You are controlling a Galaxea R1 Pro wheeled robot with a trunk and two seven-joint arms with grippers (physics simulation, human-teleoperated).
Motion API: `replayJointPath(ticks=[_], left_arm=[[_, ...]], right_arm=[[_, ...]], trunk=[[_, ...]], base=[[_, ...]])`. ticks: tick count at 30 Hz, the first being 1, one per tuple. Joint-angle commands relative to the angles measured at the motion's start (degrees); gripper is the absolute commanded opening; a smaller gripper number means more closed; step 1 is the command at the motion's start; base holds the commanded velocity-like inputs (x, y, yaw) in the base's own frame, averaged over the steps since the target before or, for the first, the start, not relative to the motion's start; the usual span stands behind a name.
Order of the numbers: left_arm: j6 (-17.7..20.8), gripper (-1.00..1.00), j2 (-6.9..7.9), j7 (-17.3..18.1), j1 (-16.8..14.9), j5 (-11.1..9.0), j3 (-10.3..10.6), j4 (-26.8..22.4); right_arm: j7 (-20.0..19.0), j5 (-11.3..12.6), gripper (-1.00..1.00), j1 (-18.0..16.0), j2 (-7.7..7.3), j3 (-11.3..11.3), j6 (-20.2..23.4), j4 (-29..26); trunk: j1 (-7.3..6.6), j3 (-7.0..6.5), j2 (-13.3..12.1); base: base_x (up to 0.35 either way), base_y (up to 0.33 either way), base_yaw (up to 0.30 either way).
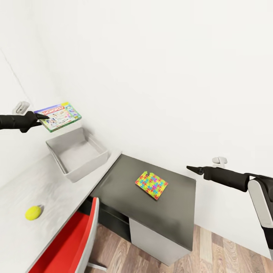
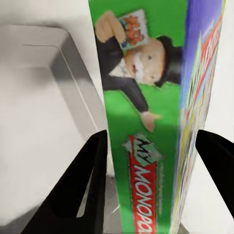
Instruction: Put all the toys in the child's room - the three board games (two on the bed and one on the table), the two jigsaw puzzles on the table, and the tennis ball on the table - inside the toy box on the table in the child's room.
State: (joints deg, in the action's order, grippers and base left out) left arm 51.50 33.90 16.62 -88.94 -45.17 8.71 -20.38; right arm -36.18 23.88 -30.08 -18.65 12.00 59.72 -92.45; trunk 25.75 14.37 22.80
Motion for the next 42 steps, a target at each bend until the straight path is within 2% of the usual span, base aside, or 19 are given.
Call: replayJointPath(ticks=[1, 3, 8, 16, 23, 42], left_arm=[[-0.67, -1.00, 0.06, -0.72, -0.14, -0.09, 0.25, 0.05], [-1.82, -1.00, 0.08, -2.75, -0.30, -0.19, 0.25, 0.09], [-3.05, -1.00, 0.10, -5.18, -0.54, -0.29, 0.25, 0.19], [-3.92, -1.00, 0.13, -6.80, -0.66, -0.19, 0.24, 0.79], [-7.39, -1.00, 0.19, -9.07, -0.63, -0.19, 0.23, 3.78], [-9.66, -1.00, 0.25, -10.18, -0.31, -0.27, 0.18, 6.23]], right_arm=[[-0.42, -0.19, 1.00, -0.08, 0.01, 0.05, 0.28, -0.01], [-0.41, -0.02, 1.00, -0.07, 0.01, 0.05, 0.28, -0.01], [-0.39, 0.16, 1.00, -0.02, 0.03, 0.02, 0.28, -0.01], [-0.39, 0.25, 1.00, 0.01, 0.06, 0.01, 0.28, -0.01], [-0.40, 0.28, 1.00, 0.02, 0.09, 0.02, 0.28, -0.01], [-1.91, 0.29, 1.00, 0.07, 0.02, 0.03, 0.28, -0.01]], trunk=[[0.04, 0.09, 0.11], [0.04, 0.03, 0.11], [0.04, -0.09, 0.11], [0.04, -0.18, 0.11], [0.04, -0.20, 0.11], [0.04, 0.13, 0.11]], base=[[0.000, 0.000, -0.255], [0.000, 0.000, -0.256], [0.000, 0.000, -0.222], [0.000, 0.000, -0.092], [0.000, 0.000, -0.026], [0.000, 0.000, -0.004]])
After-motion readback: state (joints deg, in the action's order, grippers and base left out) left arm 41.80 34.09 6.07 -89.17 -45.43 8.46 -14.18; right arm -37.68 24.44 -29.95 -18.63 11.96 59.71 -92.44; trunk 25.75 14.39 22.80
